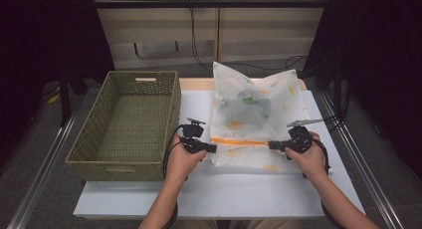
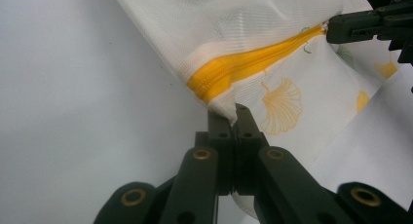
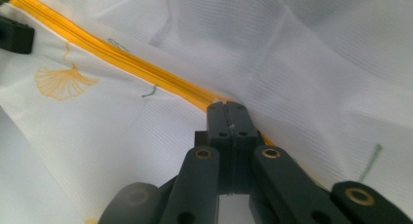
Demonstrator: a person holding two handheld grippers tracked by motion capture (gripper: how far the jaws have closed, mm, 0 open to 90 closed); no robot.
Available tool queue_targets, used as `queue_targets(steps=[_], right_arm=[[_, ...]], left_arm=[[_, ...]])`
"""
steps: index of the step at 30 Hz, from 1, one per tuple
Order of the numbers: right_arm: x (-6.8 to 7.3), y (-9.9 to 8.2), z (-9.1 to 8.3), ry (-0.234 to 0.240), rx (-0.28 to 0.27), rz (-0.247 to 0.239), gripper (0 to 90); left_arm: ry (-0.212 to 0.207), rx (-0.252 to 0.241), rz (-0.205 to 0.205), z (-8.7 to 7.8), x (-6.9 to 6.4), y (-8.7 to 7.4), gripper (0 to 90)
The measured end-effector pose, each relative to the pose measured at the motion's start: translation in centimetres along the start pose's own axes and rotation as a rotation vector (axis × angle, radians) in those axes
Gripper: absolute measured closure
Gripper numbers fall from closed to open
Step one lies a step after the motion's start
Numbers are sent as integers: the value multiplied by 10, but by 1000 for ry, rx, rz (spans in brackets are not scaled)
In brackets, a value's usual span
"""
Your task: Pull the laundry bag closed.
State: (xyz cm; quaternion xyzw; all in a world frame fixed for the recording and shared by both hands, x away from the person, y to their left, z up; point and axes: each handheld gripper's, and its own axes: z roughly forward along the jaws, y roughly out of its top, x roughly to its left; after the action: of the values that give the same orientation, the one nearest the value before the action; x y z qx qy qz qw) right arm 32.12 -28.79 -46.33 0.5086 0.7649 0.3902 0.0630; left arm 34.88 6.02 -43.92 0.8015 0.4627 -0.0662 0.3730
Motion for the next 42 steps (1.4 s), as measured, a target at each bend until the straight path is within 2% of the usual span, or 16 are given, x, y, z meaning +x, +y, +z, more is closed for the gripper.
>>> queue_targets(steps=[6,9,16,18,20,26,29,34,35,36,40,42], right_arm=[[-8,-4,-5,-5,-7,20,900],[-11,-5,-8,-8,-12,15,900],[-12,-6,-11,-4,-24,22,900],[-13,-6,-12,-27,-17,15,900],[-15,-7,-13,-15,-23,26,900],[-15,-7,-15,-45,-10,9,900],[-18,-9,-16,-38,-15,17,900],[-23,-10,-20,-49,-17,19,900],[-24,-11,-21,-40,-24,24,900],[-24,-11,-22,-44,-23,23,900],[-25,-11,-23,-46,-23,24,900],[-25,-11,-23,-46,-21,16,900]], left_arm=[[4,5,4,-1,2,0,895],[4,5,3,-1,2,0,894],[-1,8,-4,-2,2,1,894],[-1,14,6,-2,4,1,894],[0,8,-9,-1,2,0,895],[3,24,-3,-1,4,0,894],[11,27,4,-1,4,0,894],[11,29,-2,0,4,0,894],[13,17,-23,1,3,-1,894],[17,28,-5,1,3,-1,894],[13,34,-3,1,4,-1,894],[16,22,-22,3,3,-2,894]])
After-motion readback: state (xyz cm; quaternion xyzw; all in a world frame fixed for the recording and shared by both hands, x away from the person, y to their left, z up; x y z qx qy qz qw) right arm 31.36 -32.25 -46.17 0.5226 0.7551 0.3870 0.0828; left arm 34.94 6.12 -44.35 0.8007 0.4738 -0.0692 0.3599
